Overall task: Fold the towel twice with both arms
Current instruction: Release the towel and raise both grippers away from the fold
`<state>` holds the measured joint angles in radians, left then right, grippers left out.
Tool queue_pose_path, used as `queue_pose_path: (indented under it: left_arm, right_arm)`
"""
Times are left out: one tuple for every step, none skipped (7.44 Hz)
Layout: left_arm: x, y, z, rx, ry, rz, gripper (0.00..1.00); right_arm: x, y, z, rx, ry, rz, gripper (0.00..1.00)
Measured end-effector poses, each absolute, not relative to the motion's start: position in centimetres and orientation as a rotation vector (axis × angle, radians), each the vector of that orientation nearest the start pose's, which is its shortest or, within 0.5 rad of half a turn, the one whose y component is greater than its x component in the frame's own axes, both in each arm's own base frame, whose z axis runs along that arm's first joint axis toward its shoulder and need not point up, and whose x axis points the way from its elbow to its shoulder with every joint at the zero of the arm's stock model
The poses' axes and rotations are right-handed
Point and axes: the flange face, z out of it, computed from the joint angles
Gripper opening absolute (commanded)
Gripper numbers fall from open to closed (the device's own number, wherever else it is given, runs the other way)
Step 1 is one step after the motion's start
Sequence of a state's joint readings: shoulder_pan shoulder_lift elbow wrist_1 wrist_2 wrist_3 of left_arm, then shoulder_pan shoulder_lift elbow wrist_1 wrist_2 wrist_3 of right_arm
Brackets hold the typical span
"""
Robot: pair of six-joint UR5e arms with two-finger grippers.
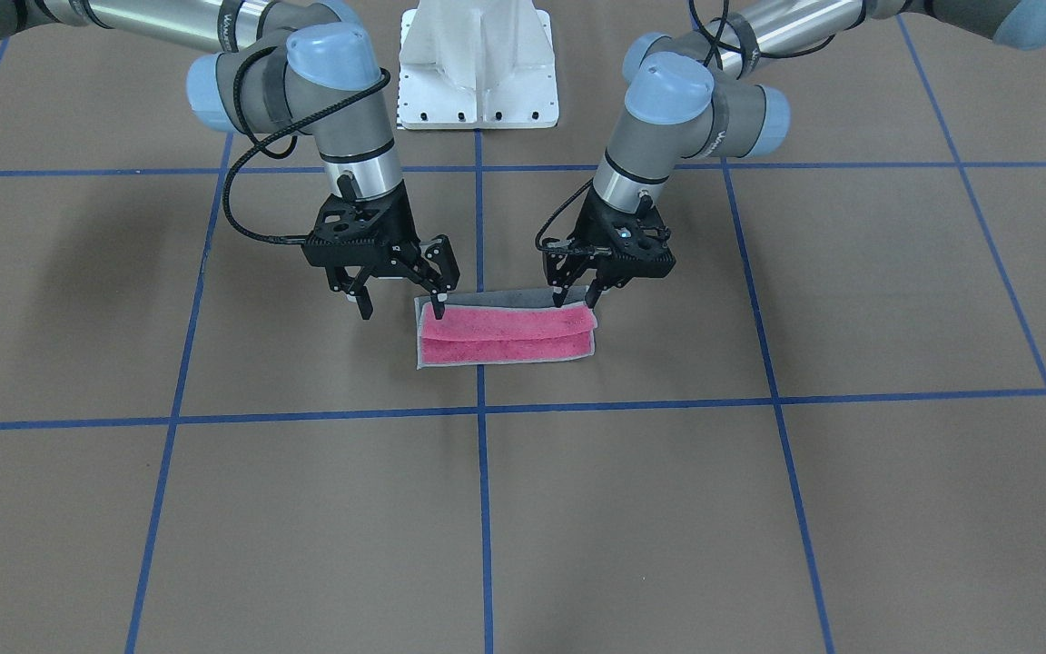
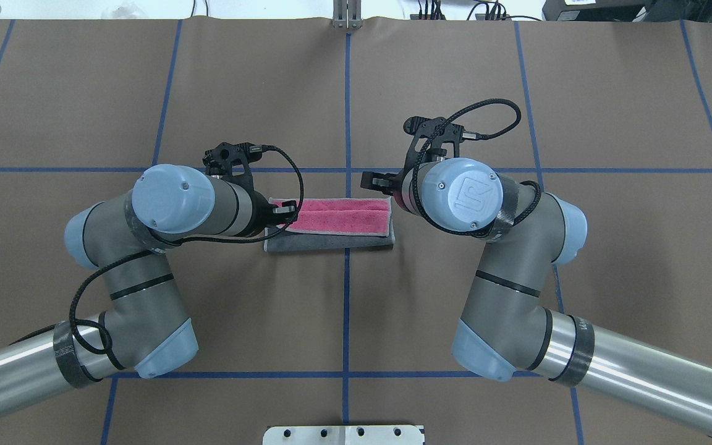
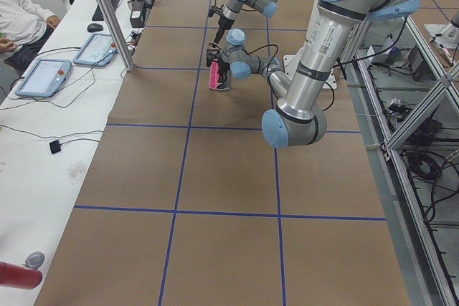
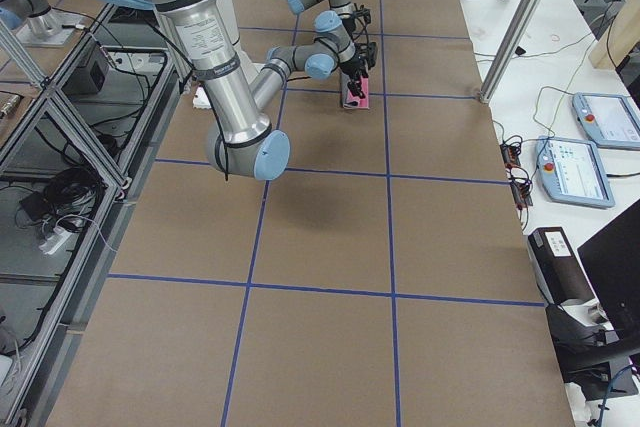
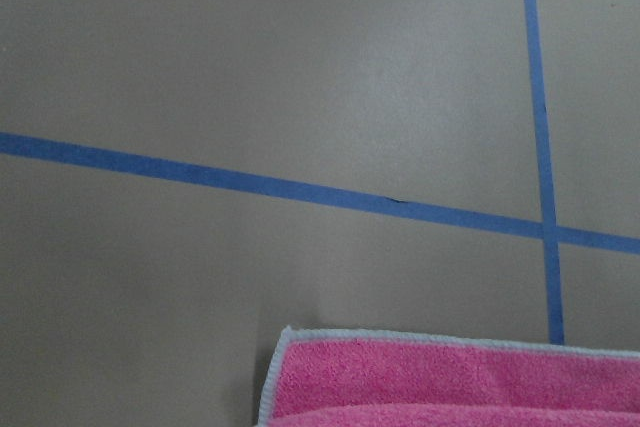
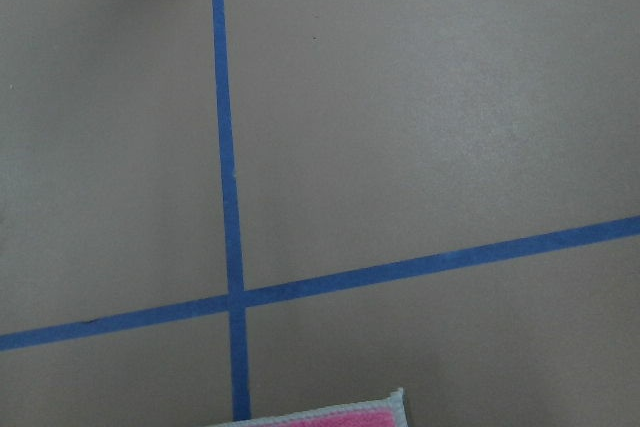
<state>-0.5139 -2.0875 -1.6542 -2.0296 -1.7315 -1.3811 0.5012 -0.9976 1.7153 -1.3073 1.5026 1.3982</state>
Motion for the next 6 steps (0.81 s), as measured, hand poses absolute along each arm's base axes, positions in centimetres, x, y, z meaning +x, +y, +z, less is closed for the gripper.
queue_pose_path:
  left_arm:
    - [52.8,-42.6,27.4,0.222,1.041,-0.200,0.00]
    - [52.8,-42.3,27.4,0.219,1.044,-0.195,0.00]
    - [52.8,-42.1,27.2,0.218,1.047,-0.192,0.00]
    - [53.1,-41.9,27.4,0.213,1.044,-0.188,0.00]
    - [53.6,-41.5,27.9,0.206,1.035,-0.182,0.00]
    - [54.1,-41.3,28.5,0.198,1.025,-0.178,0.00]
  right_arm:
    - [-51.3,-44.1,23.5,0.386,-0.909,0.332,0.99]
    - [-51.3,-44.1,23.6,0.386,-0.909,0.331,0.99]
    - [-51.3,-44.1,23.6,0.386,-0.908,0.331,0.99]
    - [-51.3,-44.1,23.7,0.386,-0.907,0.331,0.99]
    - [-51.3,-44.1,23.7,0.386,-0.906,0.331,0.99]
    - [-51.3,-44.1,23.8,0.385,-0.905,0.331,0.99]
